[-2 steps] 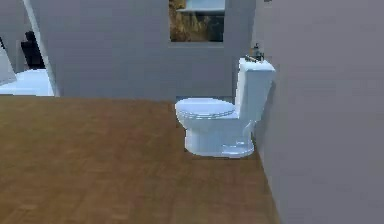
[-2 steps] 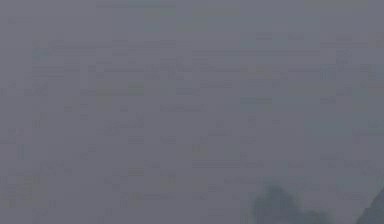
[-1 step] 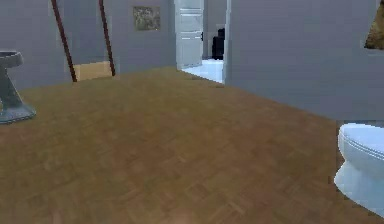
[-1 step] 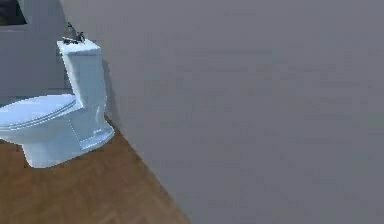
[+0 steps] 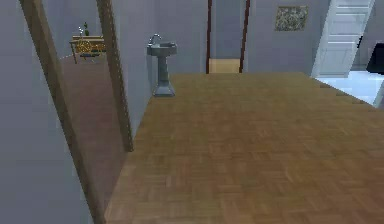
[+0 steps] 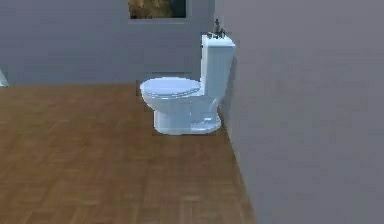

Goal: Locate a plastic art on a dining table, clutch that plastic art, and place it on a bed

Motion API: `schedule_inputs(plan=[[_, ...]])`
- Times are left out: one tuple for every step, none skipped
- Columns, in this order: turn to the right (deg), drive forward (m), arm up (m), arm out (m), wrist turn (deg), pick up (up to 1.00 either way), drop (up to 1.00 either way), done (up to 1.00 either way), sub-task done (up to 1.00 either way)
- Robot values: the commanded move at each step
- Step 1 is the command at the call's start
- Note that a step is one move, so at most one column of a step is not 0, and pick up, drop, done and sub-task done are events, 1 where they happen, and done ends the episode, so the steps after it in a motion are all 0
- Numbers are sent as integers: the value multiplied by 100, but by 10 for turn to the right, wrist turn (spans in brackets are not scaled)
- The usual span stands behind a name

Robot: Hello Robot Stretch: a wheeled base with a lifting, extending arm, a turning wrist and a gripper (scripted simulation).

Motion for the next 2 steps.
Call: schedule_inputs(plan=[[0,100,0,0,0,0,0,0,0],[-30,0,0,0,0,0,0,0,0]])
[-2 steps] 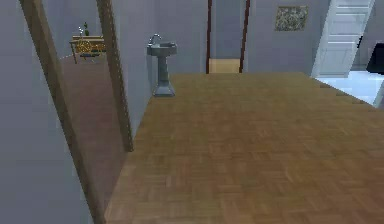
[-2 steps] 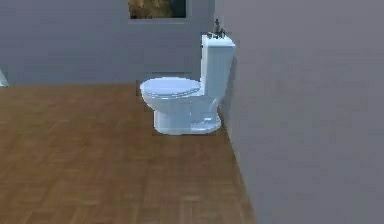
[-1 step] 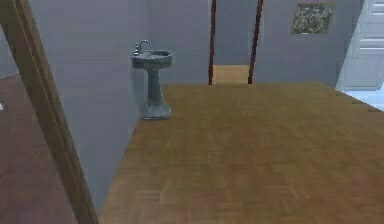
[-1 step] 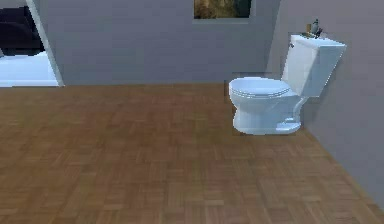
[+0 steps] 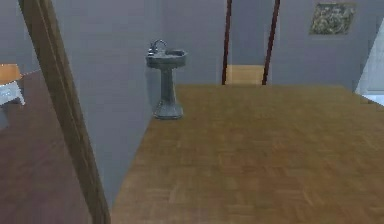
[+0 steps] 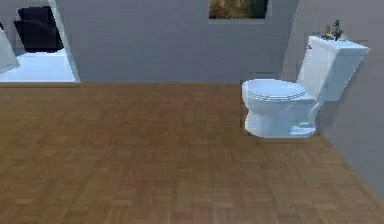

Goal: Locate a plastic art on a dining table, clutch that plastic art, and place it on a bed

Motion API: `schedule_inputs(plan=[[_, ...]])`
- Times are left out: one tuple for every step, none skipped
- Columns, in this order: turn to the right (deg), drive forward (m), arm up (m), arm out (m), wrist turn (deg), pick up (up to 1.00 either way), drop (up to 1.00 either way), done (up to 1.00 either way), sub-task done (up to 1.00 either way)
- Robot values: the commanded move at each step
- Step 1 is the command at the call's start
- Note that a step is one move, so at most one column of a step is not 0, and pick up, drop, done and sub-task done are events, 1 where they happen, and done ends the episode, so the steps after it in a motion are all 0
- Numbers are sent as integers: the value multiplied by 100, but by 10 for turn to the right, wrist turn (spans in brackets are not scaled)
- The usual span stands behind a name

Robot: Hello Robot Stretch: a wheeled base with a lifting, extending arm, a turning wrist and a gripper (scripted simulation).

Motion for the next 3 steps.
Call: schedule_inputs(plan=[[0,30,0,0,0,0,0,0,0],[-420,0,0,0,0,0,0,0,0],[0,45,0,0,0,0,0,0,0]])
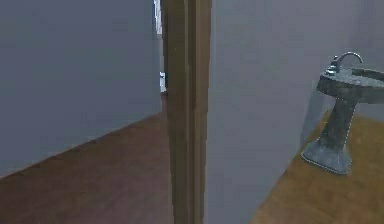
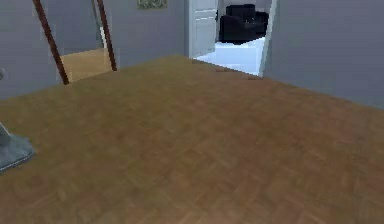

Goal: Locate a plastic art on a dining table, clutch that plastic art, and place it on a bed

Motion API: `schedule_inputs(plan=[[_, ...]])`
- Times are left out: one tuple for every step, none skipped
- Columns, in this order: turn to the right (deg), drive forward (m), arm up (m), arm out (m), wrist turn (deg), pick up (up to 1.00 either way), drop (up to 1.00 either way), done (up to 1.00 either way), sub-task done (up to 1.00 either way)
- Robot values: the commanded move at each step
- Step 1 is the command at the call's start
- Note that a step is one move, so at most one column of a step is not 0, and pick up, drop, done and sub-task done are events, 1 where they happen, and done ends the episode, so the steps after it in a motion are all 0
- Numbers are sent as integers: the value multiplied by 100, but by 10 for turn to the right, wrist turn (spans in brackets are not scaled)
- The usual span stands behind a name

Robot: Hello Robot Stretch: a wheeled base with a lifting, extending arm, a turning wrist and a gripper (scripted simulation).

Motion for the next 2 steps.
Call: schedule_inputs(plan=[[-450,0,0,0,0,0,0,0,0],[0,60,0,0,0,0,0,0,0]])
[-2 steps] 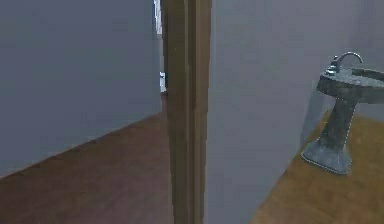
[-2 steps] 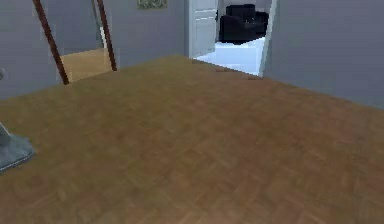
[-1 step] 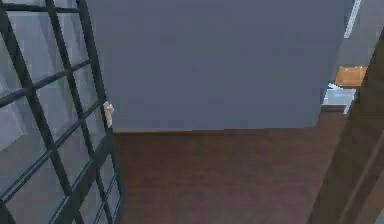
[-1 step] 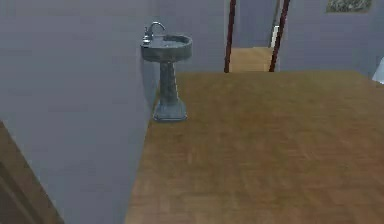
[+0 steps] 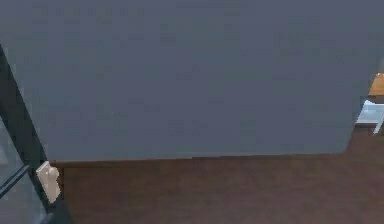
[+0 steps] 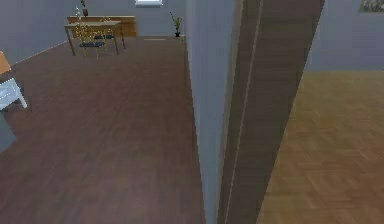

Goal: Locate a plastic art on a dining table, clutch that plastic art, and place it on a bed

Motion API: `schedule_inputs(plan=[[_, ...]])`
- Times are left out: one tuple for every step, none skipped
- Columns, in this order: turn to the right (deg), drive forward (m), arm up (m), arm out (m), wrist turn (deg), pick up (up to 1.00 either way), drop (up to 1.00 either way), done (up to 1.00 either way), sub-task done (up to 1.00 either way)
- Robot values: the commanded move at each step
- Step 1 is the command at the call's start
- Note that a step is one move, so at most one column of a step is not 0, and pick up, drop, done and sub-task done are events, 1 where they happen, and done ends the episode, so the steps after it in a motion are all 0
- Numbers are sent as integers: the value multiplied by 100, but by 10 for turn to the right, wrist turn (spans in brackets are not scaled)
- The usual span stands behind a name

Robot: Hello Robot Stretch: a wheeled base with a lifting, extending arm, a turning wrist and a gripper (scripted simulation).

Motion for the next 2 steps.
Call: schedule_inputs(plan=[[-90,0,0,0,0,0,0,0,0],[0,15,0,0,0,0,0,0,0]])
